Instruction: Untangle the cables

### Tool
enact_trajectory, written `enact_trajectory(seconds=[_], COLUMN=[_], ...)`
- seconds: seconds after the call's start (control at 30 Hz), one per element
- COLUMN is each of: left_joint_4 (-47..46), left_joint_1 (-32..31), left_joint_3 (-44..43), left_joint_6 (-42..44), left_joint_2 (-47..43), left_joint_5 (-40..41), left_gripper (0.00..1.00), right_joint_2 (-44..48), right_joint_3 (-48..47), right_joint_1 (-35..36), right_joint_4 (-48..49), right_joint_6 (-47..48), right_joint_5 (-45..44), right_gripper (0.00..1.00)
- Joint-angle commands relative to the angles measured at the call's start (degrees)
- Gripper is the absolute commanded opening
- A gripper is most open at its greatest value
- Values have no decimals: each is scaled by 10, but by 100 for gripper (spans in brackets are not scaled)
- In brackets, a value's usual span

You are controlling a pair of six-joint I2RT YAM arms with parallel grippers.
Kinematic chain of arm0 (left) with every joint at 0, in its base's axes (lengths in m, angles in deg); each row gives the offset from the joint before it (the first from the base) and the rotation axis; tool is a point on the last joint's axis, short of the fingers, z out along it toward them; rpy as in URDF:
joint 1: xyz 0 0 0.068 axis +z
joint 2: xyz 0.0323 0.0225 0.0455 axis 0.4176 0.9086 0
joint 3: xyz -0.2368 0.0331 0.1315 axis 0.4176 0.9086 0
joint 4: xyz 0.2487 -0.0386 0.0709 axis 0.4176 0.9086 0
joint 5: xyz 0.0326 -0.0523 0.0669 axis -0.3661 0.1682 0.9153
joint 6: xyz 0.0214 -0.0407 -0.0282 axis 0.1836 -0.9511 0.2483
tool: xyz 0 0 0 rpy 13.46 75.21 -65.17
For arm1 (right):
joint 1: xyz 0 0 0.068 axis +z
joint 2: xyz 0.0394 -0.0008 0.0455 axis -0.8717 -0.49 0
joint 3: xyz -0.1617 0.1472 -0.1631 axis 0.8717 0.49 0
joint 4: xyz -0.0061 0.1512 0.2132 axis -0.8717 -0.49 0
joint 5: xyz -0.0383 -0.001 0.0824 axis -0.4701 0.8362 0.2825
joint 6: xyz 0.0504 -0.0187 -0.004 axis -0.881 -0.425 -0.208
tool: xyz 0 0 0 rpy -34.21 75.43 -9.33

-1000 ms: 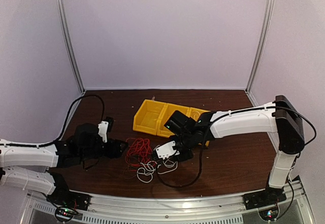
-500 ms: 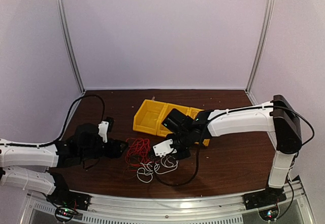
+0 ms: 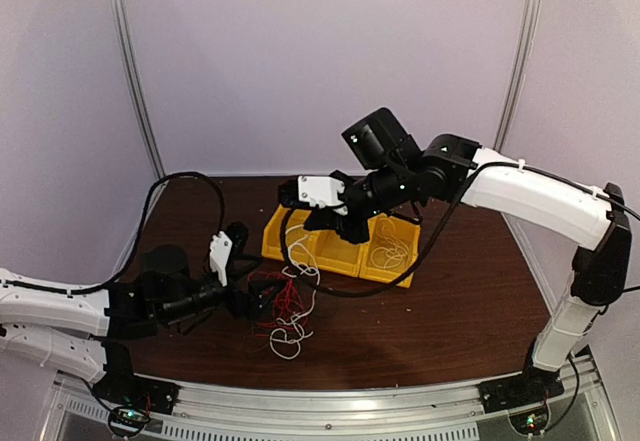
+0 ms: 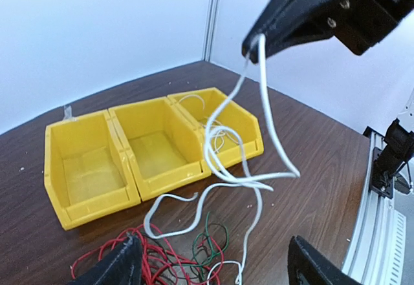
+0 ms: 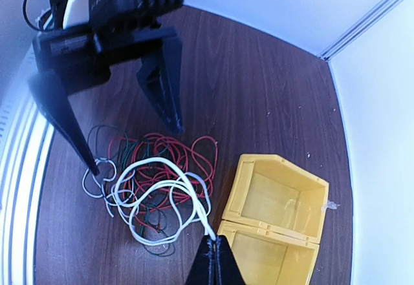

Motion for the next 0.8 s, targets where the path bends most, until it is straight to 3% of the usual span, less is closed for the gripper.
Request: enact_trajectory(seconds=[0.0,0.27,0.5,0.77], left_joint_4=[-142,-302,-380,-412], left_joint_1=[0,-1,-1,0], left_joint_3=[-13,-64,-79,-72], left_joint_6=[34,52,47,25], left_joint_2=[43,217,328,404], left_joint_5=[-32,-25,-28,-22], left_gripper=[79,77,62,41], right_joint_2=[10,20,49,56], right_joint_3=[-34,-70,-105,-230], right_joint_1=[-14,-16,-23,-63], right_joint_4=[-34,-32,-24,-41], right_joint_6=[-56,-83,-101,-133], right_joint_5=[62,100,118,182], right_gripper=[0,0,0,0])
